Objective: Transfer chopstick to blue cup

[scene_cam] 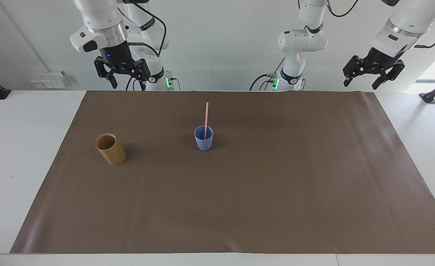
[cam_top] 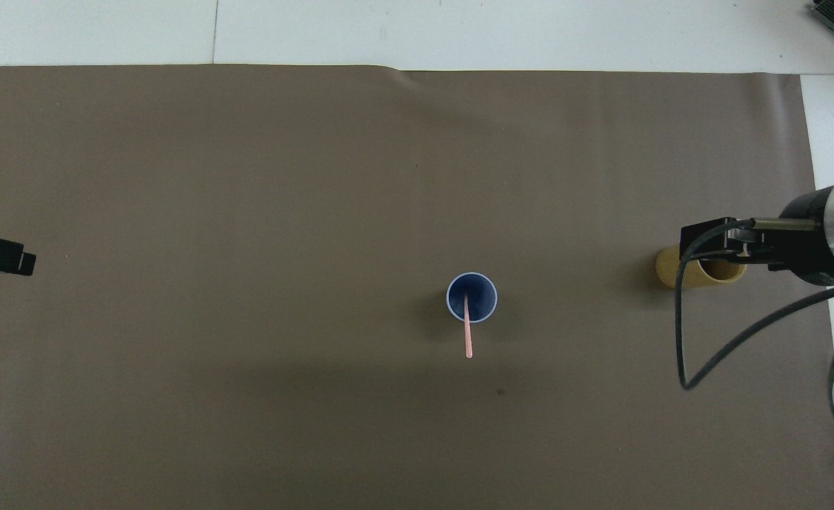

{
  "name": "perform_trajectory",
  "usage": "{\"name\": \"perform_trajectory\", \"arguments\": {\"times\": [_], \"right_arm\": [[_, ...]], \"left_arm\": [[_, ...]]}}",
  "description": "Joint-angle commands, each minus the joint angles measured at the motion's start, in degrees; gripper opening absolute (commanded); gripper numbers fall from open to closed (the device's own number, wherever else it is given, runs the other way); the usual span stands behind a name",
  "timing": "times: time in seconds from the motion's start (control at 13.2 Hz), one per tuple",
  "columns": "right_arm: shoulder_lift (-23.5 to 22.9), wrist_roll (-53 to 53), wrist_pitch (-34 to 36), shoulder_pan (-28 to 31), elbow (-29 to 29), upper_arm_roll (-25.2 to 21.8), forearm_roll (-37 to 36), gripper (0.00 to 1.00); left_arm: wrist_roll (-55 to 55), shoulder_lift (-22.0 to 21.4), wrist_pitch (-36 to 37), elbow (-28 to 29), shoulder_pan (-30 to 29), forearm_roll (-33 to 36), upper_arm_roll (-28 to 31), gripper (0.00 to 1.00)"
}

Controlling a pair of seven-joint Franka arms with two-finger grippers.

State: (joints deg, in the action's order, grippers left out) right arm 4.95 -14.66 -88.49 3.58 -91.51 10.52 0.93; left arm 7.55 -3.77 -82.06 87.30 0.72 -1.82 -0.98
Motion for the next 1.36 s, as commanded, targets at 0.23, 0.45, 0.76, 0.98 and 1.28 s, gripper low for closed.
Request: {"name": "perform_trajectory", "arguments": {"times": [0.23,0.45,0.76,0.98,1.28], "right_arm": [[-0.3,0.9,1.0,-9.2,0.0,-11.8,0.2,1.00],[-0.6,1.5,0.8,-7.6,0.2,-11.6,-0.2,1.00],[-1.1,2.0,0.9,-5.5,0.7,-9.6,-0.8,1.00],[-1.9,2.0,1.0,-5.6,1.8,-9.3,-0.8,1.00],[-1.3,2.0,1.0,-5.8,0.6,-9.3,-0.8,1.00]], "left_arm": [[0.1,-0.7,1.0,0.3,-0.5,-0.4,-0.2,1.00],[0.1,-0.7,0.9,0.2,-0.5,-0.4,-0.2,1.00],[0.1,-0.8,1.0,0.2,-0.5,-0.4,-0.2,1.00],[0.1,-0.7,1.0,0.2,-0.5,-0.4,-0.2,1.00],[0.1,-0.7,0.9,0.2,-0.5,-0.3,-0.2,1.00]]}}
